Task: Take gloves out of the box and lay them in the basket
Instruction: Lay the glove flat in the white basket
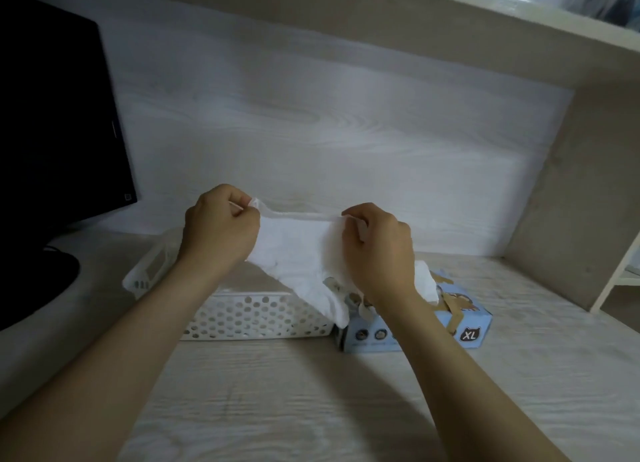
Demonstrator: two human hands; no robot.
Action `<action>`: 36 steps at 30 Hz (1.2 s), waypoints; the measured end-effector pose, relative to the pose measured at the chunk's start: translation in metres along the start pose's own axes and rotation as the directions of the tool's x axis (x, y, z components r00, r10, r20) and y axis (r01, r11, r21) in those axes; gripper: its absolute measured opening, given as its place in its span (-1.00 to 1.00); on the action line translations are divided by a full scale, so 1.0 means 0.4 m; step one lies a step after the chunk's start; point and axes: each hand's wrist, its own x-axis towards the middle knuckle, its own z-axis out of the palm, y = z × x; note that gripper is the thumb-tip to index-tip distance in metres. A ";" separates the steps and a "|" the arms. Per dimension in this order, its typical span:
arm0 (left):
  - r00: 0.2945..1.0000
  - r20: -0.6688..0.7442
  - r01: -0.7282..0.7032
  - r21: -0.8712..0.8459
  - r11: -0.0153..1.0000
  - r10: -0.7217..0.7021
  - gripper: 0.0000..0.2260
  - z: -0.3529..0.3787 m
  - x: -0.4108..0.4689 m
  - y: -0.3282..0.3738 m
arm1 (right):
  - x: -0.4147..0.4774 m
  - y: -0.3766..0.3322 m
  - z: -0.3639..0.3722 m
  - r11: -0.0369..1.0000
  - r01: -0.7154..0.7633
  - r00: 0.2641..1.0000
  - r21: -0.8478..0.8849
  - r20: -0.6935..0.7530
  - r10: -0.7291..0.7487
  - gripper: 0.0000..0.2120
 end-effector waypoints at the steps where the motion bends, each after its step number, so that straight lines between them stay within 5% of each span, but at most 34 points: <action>1: 0.997 0.062 0.041 -0.007 0.999 -0.041 -0.93 -0.007 0.013 0.005 | 0.012 -0.005 0.011 1.000 -0.017 0.999 -0.010 0.027 0.017 -0.76; 5: 0.936 0.313 0.161 0.032 0.986 -0.163 -0.93 -0.037 0.078 -0.004 | 0.057 -0.023 0.061 0.996 -0.075 0.978 -0.057 0.192 0.084 -0.75; 10: 0.884 0.415 0.194 0.096 0.976 -0.216 -0.96 -0.072 0.116 -0.044 | 0.086 -0.027 0.110 0.995 -0.071 0.938 -0.072 0.335 0.091 -0.87; 14: 0.890 0.410 0.064 0.324 0.944 -0.201 -0.91 -0.086 0.115 -0.090 | 0.103 -0.045 0.144 0.992 0.018 0.887 -0.127 0.460 0.043 -0.94; 17: 0.917 0.366 -0.099 0.589 0.802 -0.156 -0.79 -0.094 0.111 -0.114 | 0.109 -0.066 0.164 0.964 0.129 0.832 -0.232 0.554 0.022 -0.74; 22: 0.945 0.301 -0.140 0.730 0.669 -0.131 -0.79 -0.095 0.085 -0.129 | 0.093 -0.077 0.179 0.907 0.265 0.844 -0.328 0.534 -0.053 -0.43; 25: 0.958 0.287 -0.240 0.775 0.585 0.014 -0.82 -0.090 0.070 -0.104 | 0.089 -0.083 0.167 0.912 0.316 0.868 -0.261 0.468 -0.166 -0.62; 27: 0.938 0.340 -0.312 0.729 0.609 0.072 -0.72 -0.084 0.071 -0.101 | 0.085 -0.083 0.161 0.891 0.390 0.854 -0.233 0.452 -0.256 -0.79; 29: 0.915 0.403 -0.287 0.613 0.736 0.022 -0.60 -0.077 0.065 -0.099 | 0.079 -0.079 0.162 0.842 0.469 0.824 -0.268 0.477 -0.307 -0.82; 31: 0.895 0.446 -0.256 0.552 0.794 -0.021 -0.69 -0.067 0.054 -0.097 | 0.073 -0.074 0.156 0.875 0.453 0.792 -0.171 0.527 -0.307 -0.80; 33: 0.873 0.482 -0.242 0.553 0.798 -0.069 -0.79 -0.061 0.045 -0.101 | 0.062 -0.071 0.147 0.931 0.364 0.741 -0.024 0.613 -0.274 -0.67; 36: 0.842 0.516 -0.223 0.595 0.772 -0.155 -0.49 -0.065 0.045 -0.103 | 0.045 -0.078 0.149 0.961 0.273 0.642 -0.043 0.752 -0.149 -0.34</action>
